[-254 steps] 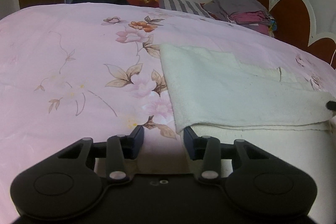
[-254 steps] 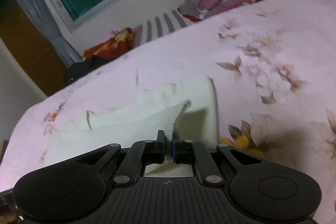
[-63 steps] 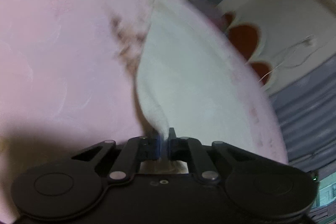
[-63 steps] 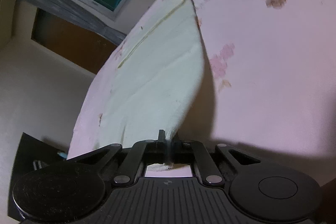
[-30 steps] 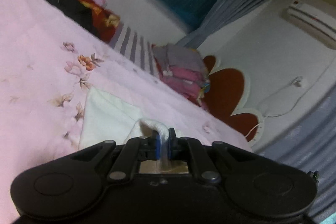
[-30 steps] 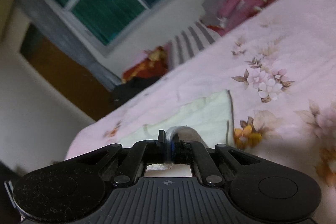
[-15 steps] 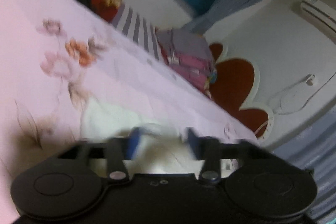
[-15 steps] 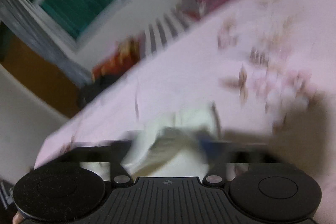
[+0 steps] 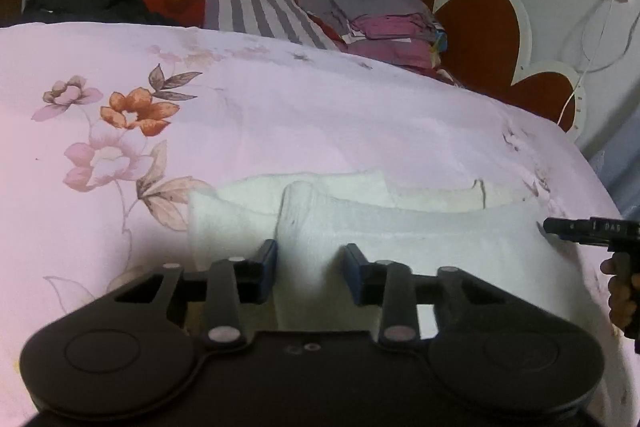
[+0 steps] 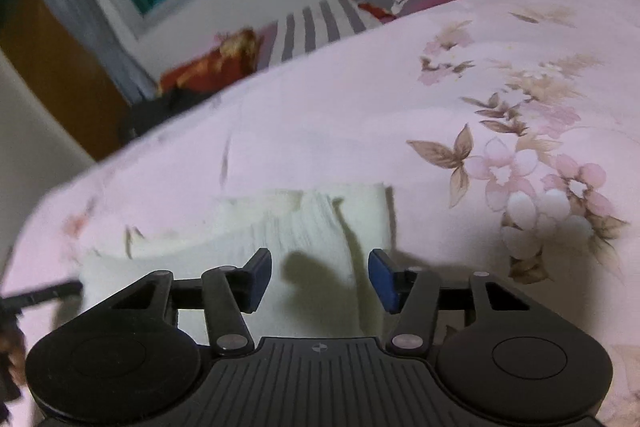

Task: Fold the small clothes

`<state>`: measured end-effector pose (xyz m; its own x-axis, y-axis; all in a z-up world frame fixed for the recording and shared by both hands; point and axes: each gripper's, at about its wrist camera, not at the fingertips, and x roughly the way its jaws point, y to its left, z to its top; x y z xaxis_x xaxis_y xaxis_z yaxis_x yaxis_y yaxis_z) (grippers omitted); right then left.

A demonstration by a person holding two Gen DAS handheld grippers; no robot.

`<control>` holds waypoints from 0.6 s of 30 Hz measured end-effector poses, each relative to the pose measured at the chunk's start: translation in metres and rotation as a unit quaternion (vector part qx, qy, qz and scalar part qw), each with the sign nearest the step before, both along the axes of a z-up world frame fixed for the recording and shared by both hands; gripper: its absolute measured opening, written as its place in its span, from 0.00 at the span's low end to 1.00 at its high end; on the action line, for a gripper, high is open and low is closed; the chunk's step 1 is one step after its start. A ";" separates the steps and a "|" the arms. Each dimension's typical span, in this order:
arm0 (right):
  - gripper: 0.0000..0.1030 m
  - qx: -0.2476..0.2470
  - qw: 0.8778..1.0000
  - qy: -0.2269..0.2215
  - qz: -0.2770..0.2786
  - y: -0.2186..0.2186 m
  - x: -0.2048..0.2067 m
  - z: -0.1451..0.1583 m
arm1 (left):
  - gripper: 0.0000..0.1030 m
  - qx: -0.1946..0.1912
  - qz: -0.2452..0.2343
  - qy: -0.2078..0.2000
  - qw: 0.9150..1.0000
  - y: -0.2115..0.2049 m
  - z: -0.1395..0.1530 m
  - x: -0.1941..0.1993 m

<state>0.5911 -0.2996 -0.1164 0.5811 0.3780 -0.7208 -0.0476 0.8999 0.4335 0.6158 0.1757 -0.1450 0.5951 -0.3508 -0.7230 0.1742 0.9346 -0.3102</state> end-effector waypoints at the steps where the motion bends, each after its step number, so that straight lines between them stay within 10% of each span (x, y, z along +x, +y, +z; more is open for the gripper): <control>1: 0.37 -0.019 1.000 0.002 0.009 0.006 0.002 -0.002 | 0.15 -0.002 -0.002 0.001 1.000 0.000 -0.002 0.001; 4: 0.05 -0.055 0.998 -0.006 0.027 0.017 0.002 -0.001 | 0.03 -0.013 0.006 -0.010 1.000 0.003 -0.003 0.002; 11: 0.04 -0.045 0.996 -0.074 0.012 0.012 -0.010 0.015 | 0.02 -0.039 0.033 -0.065 0.997 0.012 0.009 -0.007; 18: 0.04 -0.042 0.999 -0.020 -0.009 0.015 0.009 -0.014 | 0.06 -0.020 0.039 -0.044 0.998 0.008 -0.014 0.007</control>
